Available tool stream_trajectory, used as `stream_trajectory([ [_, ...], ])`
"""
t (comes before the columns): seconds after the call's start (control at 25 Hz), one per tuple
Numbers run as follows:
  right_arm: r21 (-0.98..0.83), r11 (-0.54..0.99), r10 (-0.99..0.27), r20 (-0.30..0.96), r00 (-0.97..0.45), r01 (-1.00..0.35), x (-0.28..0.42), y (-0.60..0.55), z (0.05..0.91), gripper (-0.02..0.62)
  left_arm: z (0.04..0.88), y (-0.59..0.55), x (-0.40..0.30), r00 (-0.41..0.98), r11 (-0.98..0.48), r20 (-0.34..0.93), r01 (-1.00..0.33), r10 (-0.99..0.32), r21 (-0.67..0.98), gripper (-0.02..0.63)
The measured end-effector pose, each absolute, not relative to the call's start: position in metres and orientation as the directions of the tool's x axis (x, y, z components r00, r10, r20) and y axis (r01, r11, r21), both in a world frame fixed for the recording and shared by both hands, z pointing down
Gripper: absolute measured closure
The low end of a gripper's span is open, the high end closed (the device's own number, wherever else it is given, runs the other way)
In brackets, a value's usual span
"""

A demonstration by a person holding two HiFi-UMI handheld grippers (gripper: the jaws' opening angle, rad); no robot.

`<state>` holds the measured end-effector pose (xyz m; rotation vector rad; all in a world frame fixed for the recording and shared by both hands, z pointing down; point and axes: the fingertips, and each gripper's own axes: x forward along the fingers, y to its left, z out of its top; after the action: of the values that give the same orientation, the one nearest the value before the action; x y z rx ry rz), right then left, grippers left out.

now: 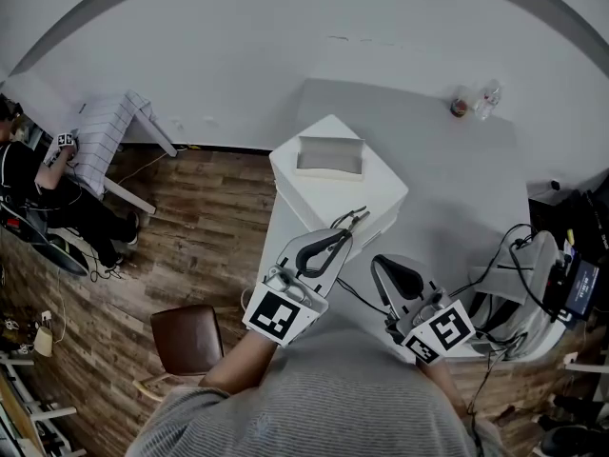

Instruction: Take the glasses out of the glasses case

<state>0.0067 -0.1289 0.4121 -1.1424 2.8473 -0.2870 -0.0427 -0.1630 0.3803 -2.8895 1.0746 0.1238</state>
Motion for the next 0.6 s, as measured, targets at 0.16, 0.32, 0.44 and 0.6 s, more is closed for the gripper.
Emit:
stream_trajectory([
  [0.16, -0.184, 0.708, -0.69, 0.024, -0.724, -0.681, 0.0073, -0.1285, 0.4138, 0.579, 0.3789, -0.1633, -0.0408, 0.754, -0.755, -0.098, -0.655, -0.65, -0.033, 0.581],
  [0.32, -0.19, 0.714, -0.683, 0.024, -0.73, -0.674, 0.0043, -0.1266, 0.4138, 0.58, 0.3784, -0.163, -0.0426, 0.75, -0.751, -0.097, -0.659, -0.654, -0.03, 0.581],
  [0.44, -0.193, 0.715, -0.682, 0.021, -0.732, -0.672, 0.004, -0.1263, 0.4145, 0.58, 0.3794, -0.1627, -0.0429, 0.749, -0.75, -0.096, -0.661, -0.656, -0.032, 0.581],
  [0.6, -0.195, 0.717, -0.68, 0.017, -0.733, -0.669, 0.0042, -0.1256, 0.4139, 0.58, 0.3792, -0.1619, -0.0428, 0.747, -0.748, -0.096, -0.662, -0.657, -0.033, 0.581],
])
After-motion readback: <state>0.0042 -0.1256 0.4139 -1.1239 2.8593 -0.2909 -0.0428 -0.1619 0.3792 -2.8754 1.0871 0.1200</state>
